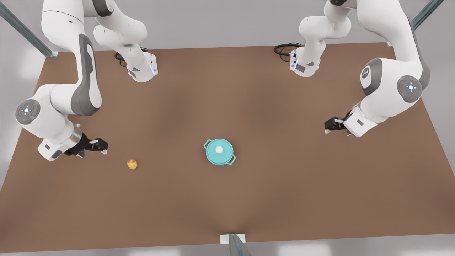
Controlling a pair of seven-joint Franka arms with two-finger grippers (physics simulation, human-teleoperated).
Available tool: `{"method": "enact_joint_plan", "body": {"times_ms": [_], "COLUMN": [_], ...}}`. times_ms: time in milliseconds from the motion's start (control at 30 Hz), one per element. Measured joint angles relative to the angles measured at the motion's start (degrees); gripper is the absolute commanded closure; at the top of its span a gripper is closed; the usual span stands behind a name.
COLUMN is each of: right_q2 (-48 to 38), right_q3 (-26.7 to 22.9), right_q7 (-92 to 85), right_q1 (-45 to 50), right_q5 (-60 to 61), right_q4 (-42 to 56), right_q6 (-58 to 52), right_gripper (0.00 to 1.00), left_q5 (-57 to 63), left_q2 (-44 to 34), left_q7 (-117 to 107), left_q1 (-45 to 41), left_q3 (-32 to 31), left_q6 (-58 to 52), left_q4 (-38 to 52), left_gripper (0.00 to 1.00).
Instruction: Open the pot lid and put the potato into the pot
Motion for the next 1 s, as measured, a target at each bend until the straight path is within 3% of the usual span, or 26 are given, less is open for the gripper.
{"method": "enact_joint_plan", "body": {"times_ms": [67,133,267,367,500,633,1000], "right_q2": [0.7,2.8,6.4,8.9,11.7,13.7,17.4], "right_q3": [0.1,0.1,0.2,0.2,0.1,0.0,-0.1], "right_q7": [-0.8,-1.4,-2.7,-3.8,-5.3,-6.5,-8.8], "right_q1": [1.0,2.1,5.1,5.8,5.7,5.5,4.0], "right_q5": [-0.4,-0.9,-3.1,-5.5,-7.2,-7.6,-7.6], "right_q4": [-0.4,-1.0,-5.5,-7.1,-8.9,-12.5,-18.1], "right_q6": [0.9,1.7,5.6,7.7,10.4,15.1,28.3], "right_gripper": [0.0,0.0,0.0,0.0,0.0,0.0,0.0], "left_q5": [-0.2,0.7,8.7,14.4,18.9,22.7,26.9], "left_q2": [0.0,0.4,12.7,26.7,36.7,41.5,45.8], "left_q7": [-0.2,-1.0,-9.0,-17.1,-26.8,-34.5,-46.7], "left_q1": [-0.2,-0.2,-25.1,-31.7,-33.5,-34.4,-34.7], "left_q3": [-0.9,-7.4,-12.2,-12.2,-11.5,-10.1,-9.1], "left_q6": [1.0,1.6,2.7,4.5,9.4,14.7,20.7], "left_q4": [0.2,0.1,7.4,21.7,26.7,28.4,28.2], "left_gripper": [0.0,0.0,0.0,0.0,0.0,0.0,0.0]}}
